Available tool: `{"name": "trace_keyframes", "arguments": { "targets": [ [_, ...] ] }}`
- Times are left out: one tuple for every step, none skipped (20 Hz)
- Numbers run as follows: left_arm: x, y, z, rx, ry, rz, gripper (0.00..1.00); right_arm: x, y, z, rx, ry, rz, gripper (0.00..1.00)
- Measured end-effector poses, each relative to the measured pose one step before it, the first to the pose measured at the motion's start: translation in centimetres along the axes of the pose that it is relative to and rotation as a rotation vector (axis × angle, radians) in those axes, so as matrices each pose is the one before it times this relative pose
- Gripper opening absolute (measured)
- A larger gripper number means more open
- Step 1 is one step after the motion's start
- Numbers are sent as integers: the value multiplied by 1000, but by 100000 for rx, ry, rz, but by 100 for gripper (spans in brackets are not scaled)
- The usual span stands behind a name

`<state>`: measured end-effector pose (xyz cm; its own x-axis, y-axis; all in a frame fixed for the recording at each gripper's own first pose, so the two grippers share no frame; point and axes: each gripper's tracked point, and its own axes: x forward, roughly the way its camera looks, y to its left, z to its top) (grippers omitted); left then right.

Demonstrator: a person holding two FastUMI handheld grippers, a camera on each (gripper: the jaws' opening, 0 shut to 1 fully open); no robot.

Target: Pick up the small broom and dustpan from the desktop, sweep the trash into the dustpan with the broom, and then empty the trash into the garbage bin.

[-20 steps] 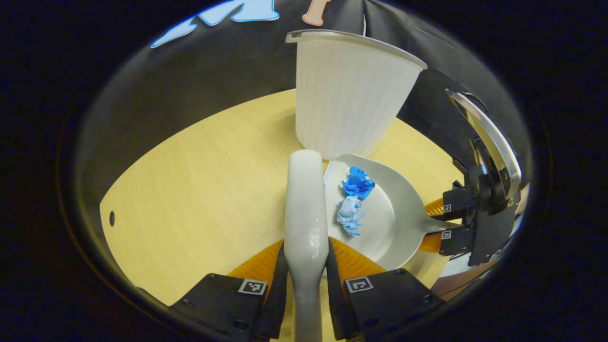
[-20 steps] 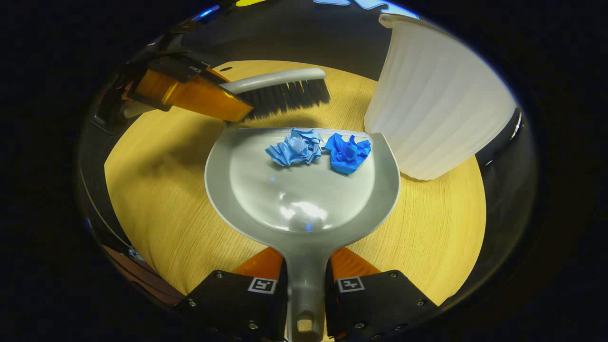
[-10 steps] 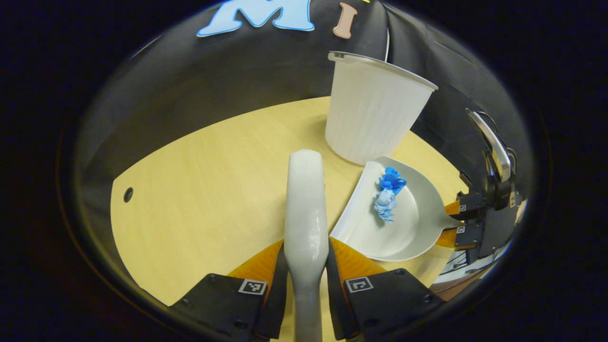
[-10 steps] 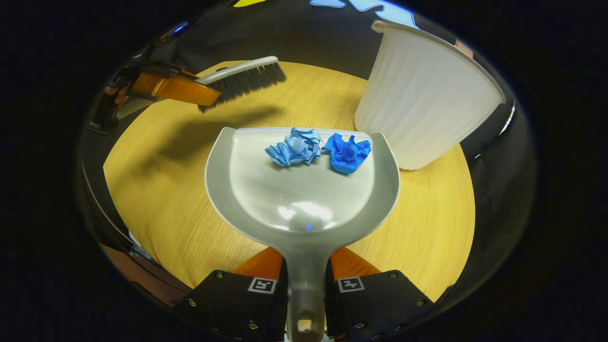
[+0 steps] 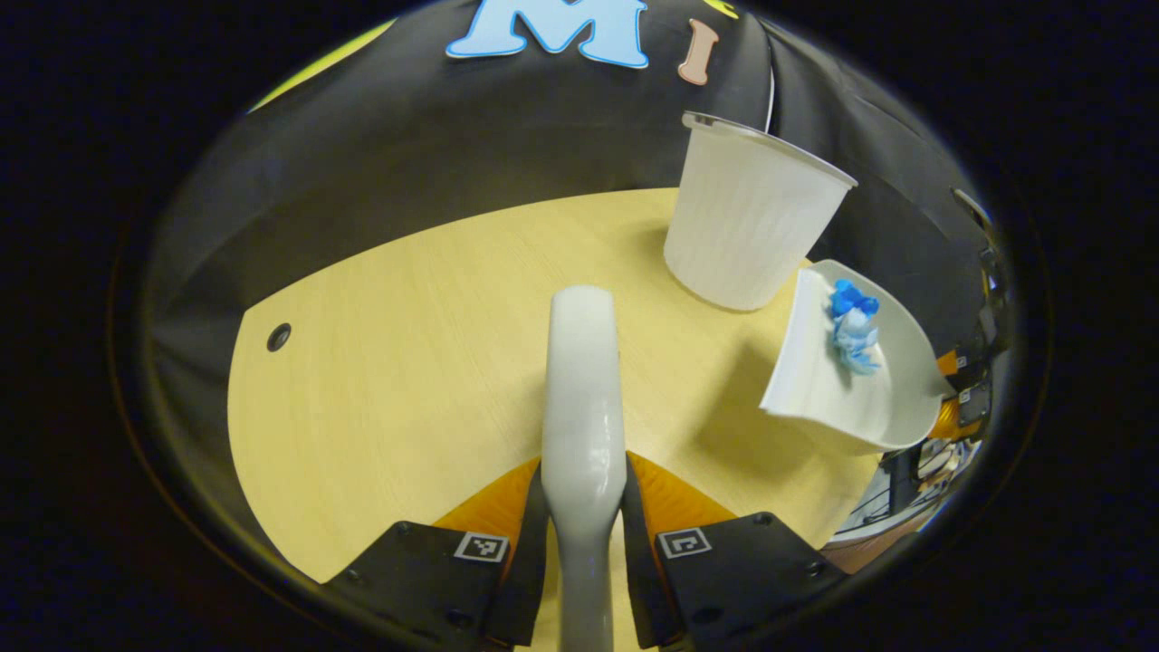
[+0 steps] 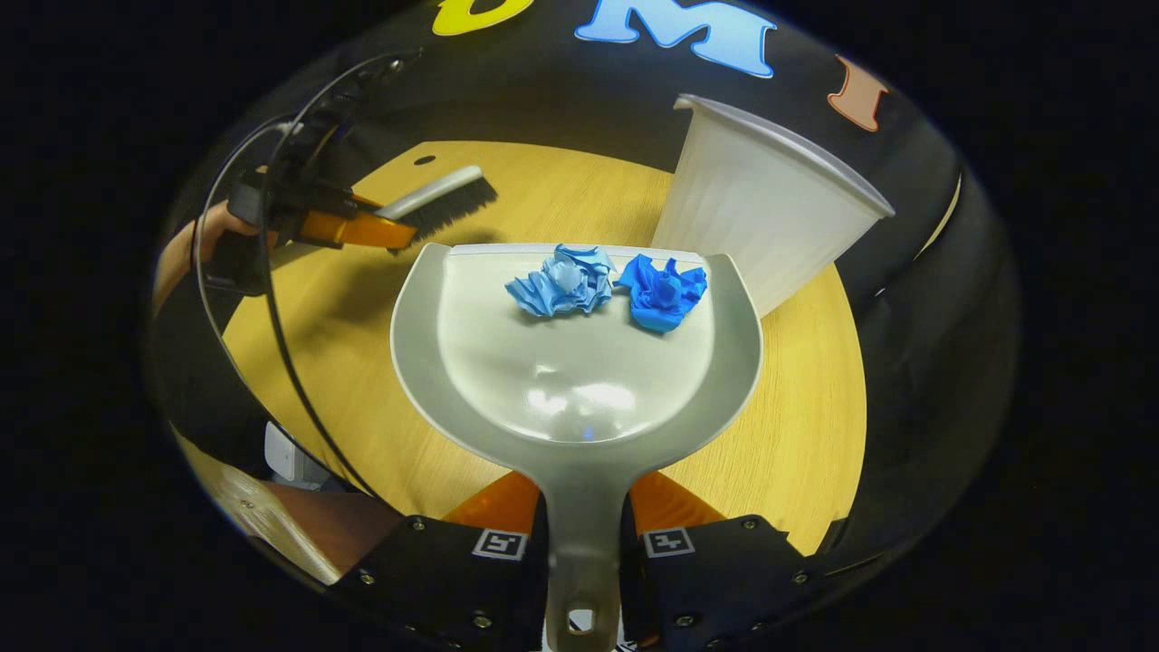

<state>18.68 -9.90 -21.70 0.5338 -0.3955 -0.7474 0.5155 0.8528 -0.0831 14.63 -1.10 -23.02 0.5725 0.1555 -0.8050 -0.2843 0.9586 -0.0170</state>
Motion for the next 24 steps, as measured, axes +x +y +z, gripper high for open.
{"name": "trace_keyframes", "arguments": {
  "targets": [
    [192,440,-243,-102,40,-21,46,145,-21,-4,220,-482,937,32],
    [170,411,-219,16,93,-104,48,-54,248,-24,190,-76,1167,32],
    [184,346,-79,-99,23,-203,48,20,95,70,165,21,1591,32],
    [108,149,-109,-316,-518,-151,46,-164,85,-83,111,273,1445,32],
    [-197,336,-91,-136,-530,-124,48,46,-46,72,-126,272,1107,32],
    [-21,359,76,-115,-479,110,48,55,-105,-99,-353,400,850,32],
    [-121,337,41,-138,-351,182,48,21,16,29,-215,363,826,32],
    [-575,-222,307,-127,-298,235,43,5,115,-168,168,166,1364,32],
    [-400,348,-76,-385,-288,393,48,282,79,-14,1035,-83,2194,32],
    [25,326,-232,-296,123,349,46,437,-75,74,652,-436,910,32],
    [-62,421,-140,-190,144,465,48,393,-98,39,346,-88,223,32],
    [-46,201,-226,25,178,340,43,167,-118,183,227,-604,131,36],
    [-96,382,-97,53,214,841,43,-338,43,392,201,-850,-15,29],
    [-82,235,-114,-49,14,395,46,-652,-514,1275,1300,-1016,-420,33],
    [-161,111,-6,-103,8,135,43,-589,-618,1682,877,-414,309,32],
    [-49,88,84,-219,-207,130,48,-317,-729,1364,1771,-65,548,32],
    [-119,-173,-23,-208,-264,-67,48,-84,-401,1073,1841,246,940,32],
    [-52,-114,41,-277,-216,-114,48,168,-333,636,1858,467,1109,32],
    [-40,-117,22,-378,-203,-269,48,-36,-430,976,2782,308,1353,32],
    [-61,-63,56,-336,-215,-156,46,-71,-230,555,2801,751,1530,32],
    [36,-183,50,-442,-237,-168,48,91,-250,883,2994,527,1836,32],
    [-2,-130,128,-479,-225,-221,48,-27,-296,669,3477,471,1935,32],
    [-22,-143,32,-313,-233,-218,46,100,-219,727,3780,346,2437,32],
    [5,-143,60,-248,-127,-172,46,3,-69,481,4792,-125,2779,32]
  ]
}}
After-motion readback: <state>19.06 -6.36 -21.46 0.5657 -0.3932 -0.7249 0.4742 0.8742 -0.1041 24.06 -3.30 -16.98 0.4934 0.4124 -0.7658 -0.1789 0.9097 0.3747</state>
